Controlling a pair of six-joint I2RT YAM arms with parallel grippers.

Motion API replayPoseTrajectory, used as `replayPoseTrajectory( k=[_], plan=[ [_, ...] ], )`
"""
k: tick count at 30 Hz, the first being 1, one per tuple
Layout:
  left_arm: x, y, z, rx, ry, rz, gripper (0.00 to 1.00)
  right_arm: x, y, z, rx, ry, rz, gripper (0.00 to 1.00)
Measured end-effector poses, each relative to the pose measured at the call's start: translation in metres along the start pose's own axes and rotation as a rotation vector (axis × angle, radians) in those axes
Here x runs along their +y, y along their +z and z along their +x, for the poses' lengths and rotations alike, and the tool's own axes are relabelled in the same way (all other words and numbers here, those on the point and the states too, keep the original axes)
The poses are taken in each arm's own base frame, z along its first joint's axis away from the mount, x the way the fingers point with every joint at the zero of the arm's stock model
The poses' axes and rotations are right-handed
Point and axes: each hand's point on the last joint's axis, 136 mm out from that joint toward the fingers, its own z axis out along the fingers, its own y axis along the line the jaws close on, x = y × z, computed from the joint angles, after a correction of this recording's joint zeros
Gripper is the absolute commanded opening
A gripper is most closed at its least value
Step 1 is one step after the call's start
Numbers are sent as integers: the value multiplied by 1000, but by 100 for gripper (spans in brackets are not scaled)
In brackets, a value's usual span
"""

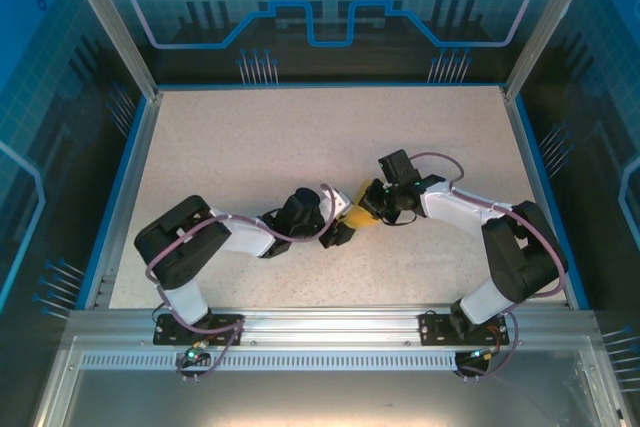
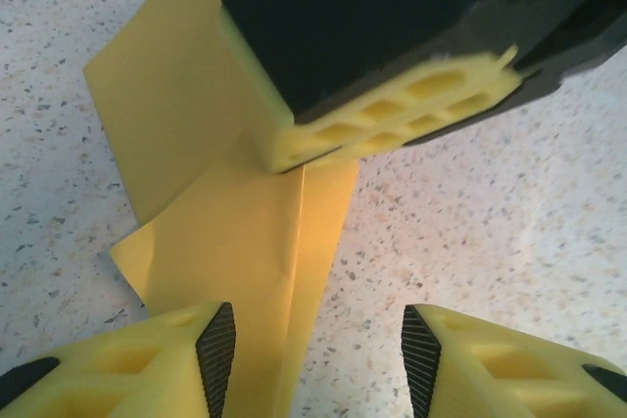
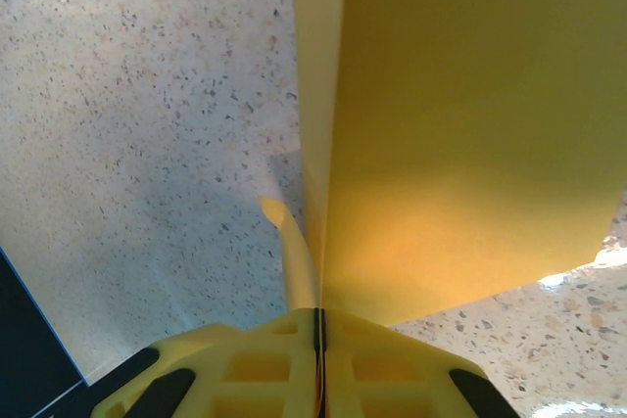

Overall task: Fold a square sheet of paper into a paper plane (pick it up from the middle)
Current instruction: Fourth fold the wing at the center of the table.

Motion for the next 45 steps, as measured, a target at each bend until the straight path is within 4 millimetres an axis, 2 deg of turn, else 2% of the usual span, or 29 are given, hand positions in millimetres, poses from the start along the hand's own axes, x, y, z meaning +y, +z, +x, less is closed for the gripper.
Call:
replayPoseTrajectory(
  k=[6, 10, 13, 17, 20, 30, 36, 41, 45],
  plan=[
    [-5, 13, 13, 16, 110, -33, 37, -2, 1, 1, 11, 20, -11, 8],
    [-2, 15, 13, 11, 147, -65, 31, -4, 3, 1, 15, 31, -9, 8],
    [1, 15, 8, -5, 162, -86, 31, -7, 3, 1, 17, 39, -8, 8],
    [0, 15, 6, -15, 181, -95, 42, -7, 4, 0, 17, 48, -13, 9],
    [-2, 16, 5, -20, 188, -94, 44, -5, 4, 0, 21, 52, -22, 9],
    [5, 15, 4, -20, 188, -135, 31, -8, 5, -1, 33, 83, -39, 10],
    [10, 15, 4, -19, 188, -162, 21, -7, 6, 0, 43, 94, -56, 16],
    [12, 17, 9, -7, 180, -172, 10, -4, 5, 0, 50, 85, -73, 30],
    [12, 17, 10, -6, 170, -172, 7, -8, 6, -4, 40, 69, -73, 40]
  ],
)
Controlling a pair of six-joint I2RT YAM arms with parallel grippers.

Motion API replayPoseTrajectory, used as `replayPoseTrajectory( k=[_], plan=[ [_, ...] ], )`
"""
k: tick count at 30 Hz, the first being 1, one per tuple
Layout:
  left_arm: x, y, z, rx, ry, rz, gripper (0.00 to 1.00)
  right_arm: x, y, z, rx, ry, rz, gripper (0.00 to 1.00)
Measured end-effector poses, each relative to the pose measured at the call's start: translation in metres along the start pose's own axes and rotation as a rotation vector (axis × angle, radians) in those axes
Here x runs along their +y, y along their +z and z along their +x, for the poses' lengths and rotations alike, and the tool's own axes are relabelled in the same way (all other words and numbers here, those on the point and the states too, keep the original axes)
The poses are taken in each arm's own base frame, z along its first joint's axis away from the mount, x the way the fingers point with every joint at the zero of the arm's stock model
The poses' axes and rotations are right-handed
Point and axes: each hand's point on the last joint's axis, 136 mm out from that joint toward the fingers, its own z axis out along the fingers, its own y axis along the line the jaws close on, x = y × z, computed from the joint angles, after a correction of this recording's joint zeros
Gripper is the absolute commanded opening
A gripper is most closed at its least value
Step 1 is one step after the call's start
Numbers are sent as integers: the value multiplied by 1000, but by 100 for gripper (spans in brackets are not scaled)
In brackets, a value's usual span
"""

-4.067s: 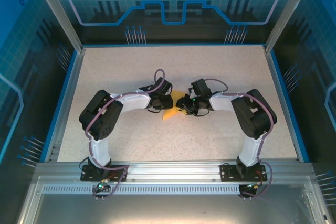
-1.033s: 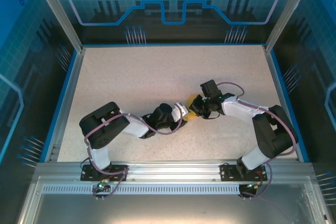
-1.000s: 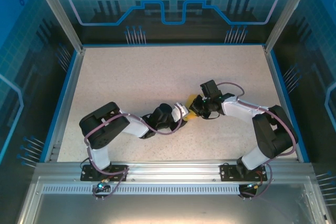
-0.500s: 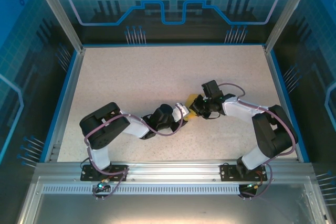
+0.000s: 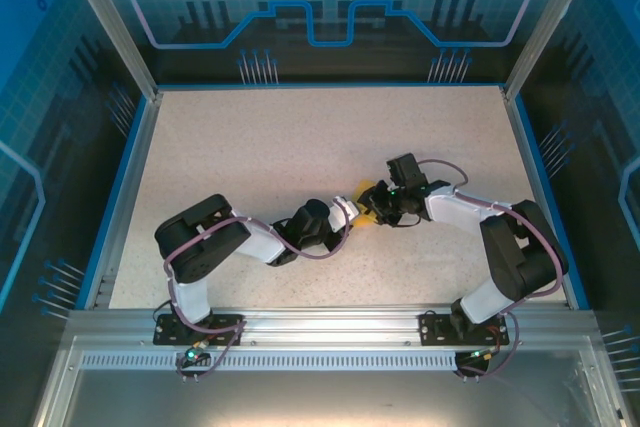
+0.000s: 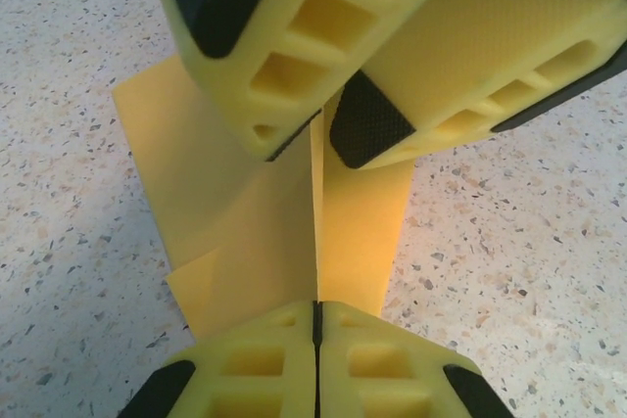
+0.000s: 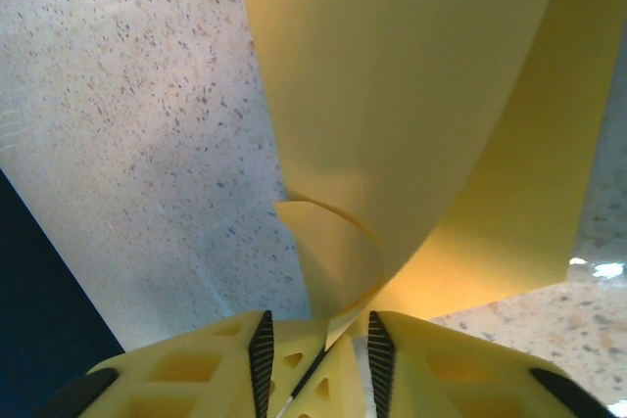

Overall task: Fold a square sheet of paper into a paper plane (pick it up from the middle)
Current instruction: Fourth fold the wing at the center of the table.

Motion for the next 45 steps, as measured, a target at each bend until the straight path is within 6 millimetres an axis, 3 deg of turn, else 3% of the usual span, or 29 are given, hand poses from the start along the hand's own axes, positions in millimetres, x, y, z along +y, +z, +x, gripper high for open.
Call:
replayPoseTrajectory(
  k=[4, 13, 23, 33, 45],
  plan=[
    [0, 0, 1, 5, -39, 2, 6, -8, -5, -6, -16, -46, 2, 45],
    [-4, 0, 4, 21, -246, 44, 4, -17, -23, -22, -107, -243, -47, 41],
    [4, -2, 8, 47, -566, 93, 1, -17, -12, -20, -91, -382, -95, 33],
    [16, -3, 6, 53, -810, 118, 0, -20, 6, -13, -13, -404, -122, 28],
    [22, -5, 4, 62, -992, 147, 0, -2, 20, -15, 34, -424, -180, 28]
  ],
)
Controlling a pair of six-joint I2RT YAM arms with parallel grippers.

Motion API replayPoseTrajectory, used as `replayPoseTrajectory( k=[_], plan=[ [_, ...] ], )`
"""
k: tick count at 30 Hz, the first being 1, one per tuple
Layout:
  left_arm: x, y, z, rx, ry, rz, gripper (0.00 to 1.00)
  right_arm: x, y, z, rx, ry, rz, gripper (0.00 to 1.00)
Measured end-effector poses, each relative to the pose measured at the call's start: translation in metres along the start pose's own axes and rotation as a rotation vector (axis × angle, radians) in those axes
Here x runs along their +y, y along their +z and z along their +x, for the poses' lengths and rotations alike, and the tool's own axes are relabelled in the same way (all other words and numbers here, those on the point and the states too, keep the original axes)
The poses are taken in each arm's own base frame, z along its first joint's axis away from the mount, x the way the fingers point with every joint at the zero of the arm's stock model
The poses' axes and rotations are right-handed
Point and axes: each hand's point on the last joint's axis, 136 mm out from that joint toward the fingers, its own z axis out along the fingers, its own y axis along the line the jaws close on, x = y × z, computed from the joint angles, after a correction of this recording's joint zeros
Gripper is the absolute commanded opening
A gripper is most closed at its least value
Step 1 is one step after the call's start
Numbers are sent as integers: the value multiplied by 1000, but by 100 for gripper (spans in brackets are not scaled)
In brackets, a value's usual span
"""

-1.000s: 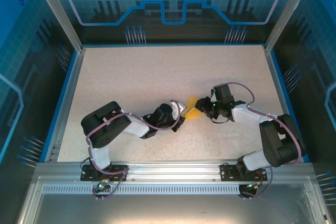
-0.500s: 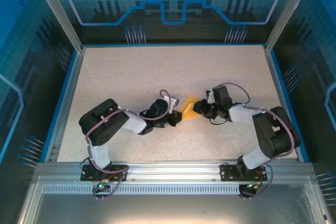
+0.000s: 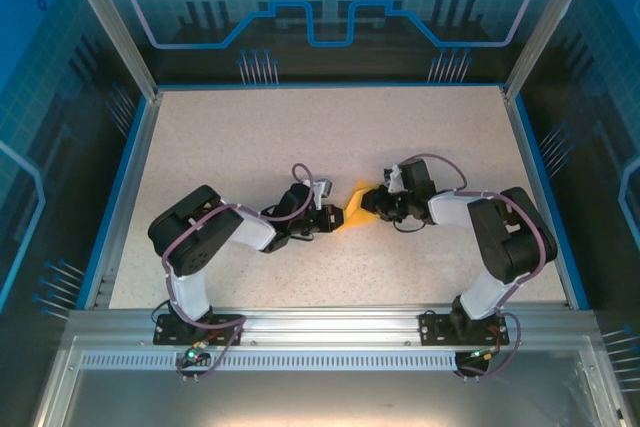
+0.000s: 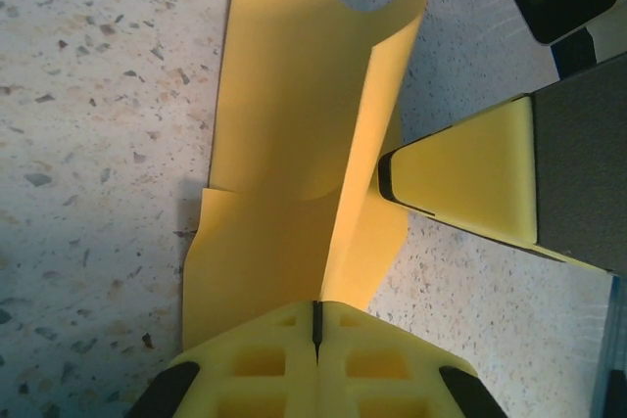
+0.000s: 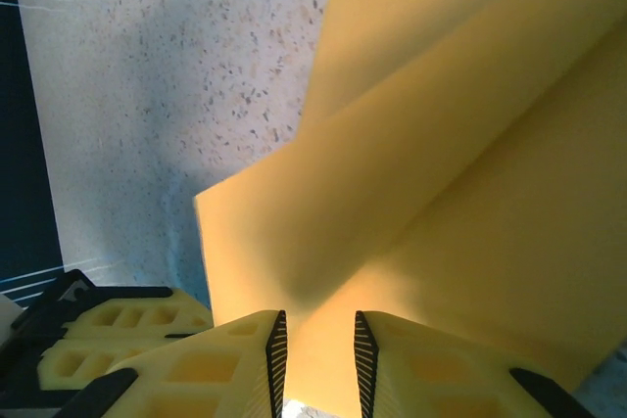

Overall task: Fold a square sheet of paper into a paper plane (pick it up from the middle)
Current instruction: Fourth fold the wing at the center of the table.

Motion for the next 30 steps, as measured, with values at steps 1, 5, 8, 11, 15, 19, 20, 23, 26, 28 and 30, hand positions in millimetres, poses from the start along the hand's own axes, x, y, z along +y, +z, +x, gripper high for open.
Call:
replayPoseTrajectory(
  k=[1, 5, 8, 11, 15, 19, 20, 23, 26, 28, 30],
  plan=[
    [0, 0, 0, 2, -14, 2, 0, 1, 1, -1, -2, -2, -3, 29],
    [1, -1, -1, 9, -63, 9, 0, 2, 4, -2, 2, -6, -6, 30],
    [3, 0, 0, 17, -94, 8, 0, -1, 7, 0, 14, 1, -3, 32],
    [7, 1, 3, 28, -125, 0, 0, -2, 10, 1, 22, 7, 2, 35],
    [11, 3, 5, 35, -157, -12, 0, -1, 13, 1, 29, 11, 5, 38],
    [12, 3, 4, 40, -185, -12, 1, -1, 14, -1, 30, 24, 21, 39],
    [12, 3, 4, 41, -189, -12, 2, -1, 14, -2, 29, 30, 26, 39],
    [12, 4, 2, 43, -202, -9, 3, -3, 14, -2, 29, 45, 50, 39],
    [11, 4, 2, 47, -216, -6, 4, -4, 14, -3, 30, 55, 81, 39],
    [11, 3, 2, 47, -218, -4, 5, -5, 15, -3, 33, 64, 99, 40],
    [11, 3, 1, 48, -219, -3, 8, -5, 16, -3, 36, 74, 116, 40]
  ],
)
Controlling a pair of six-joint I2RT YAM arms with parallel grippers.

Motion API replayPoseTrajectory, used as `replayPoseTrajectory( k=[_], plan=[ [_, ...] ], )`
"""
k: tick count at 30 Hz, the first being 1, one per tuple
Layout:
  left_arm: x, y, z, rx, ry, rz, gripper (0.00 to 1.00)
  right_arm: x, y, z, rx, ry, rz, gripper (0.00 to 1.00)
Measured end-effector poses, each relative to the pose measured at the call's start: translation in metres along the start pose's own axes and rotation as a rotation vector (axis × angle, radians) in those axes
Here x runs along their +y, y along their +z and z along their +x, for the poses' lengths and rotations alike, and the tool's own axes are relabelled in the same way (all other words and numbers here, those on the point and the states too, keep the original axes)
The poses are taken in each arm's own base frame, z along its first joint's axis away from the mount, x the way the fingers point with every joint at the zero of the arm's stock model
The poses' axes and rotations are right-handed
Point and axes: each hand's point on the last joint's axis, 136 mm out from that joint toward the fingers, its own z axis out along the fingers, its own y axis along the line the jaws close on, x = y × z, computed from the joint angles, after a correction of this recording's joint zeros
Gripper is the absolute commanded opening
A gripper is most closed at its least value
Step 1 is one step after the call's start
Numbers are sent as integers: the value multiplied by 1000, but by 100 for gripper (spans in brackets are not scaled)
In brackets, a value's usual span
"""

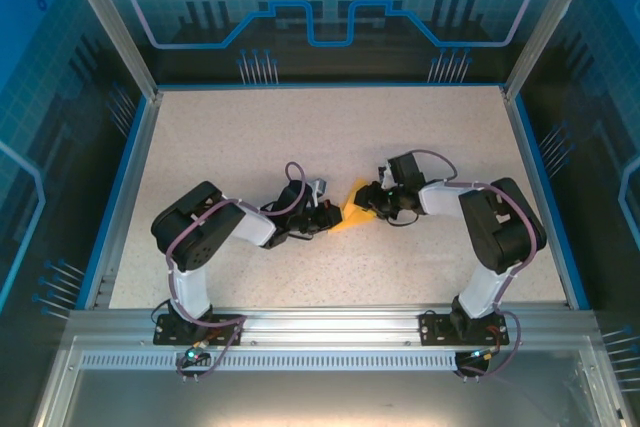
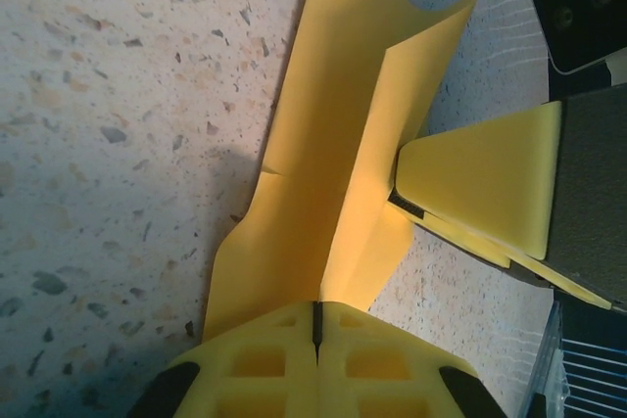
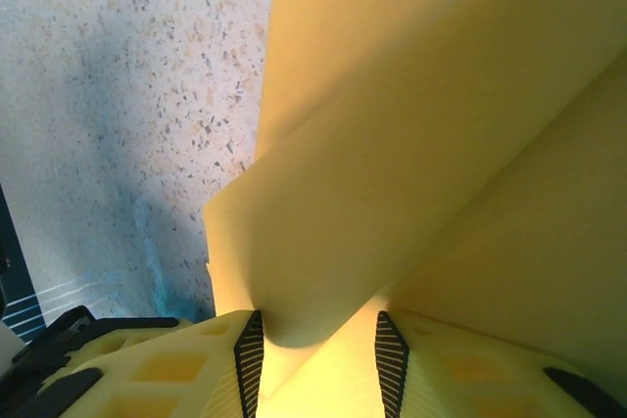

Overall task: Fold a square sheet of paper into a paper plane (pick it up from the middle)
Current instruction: Fourth fold the wing at the center of the table.

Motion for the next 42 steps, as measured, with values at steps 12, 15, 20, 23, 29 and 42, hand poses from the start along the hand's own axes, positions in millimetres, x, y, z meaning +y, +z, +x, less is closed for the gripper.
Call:
replayPoseTrajectory(
  k=[12, 15, 20, 23, 29, 42],
  plan=[
    [-8, -5, -1, 29, -2, -2, 34, -2, 2, -1, 3, 38, 75, 40],
    [-8, -9, -2, 38, 1, -19, 38, -2, 2, -1, 2, 44, 82, 40],
    [-13, -8, -8, 60, 8, -25, 42, -2, 2, -1, 4, 48, 85, 40],
    [-21, -5, -12, 71, 22, -11, 42, -2, 2, -1, 4, 49, 85, 40],
    [-23, 2, -14, 94, 35, -20, 43, -3, 3, -1, 8, 52, 89, 39],
    [-22, 9, -3, 174, 39, -3, 39, -3, 3, -1, 9, 57, 99, 39]
  ],
)
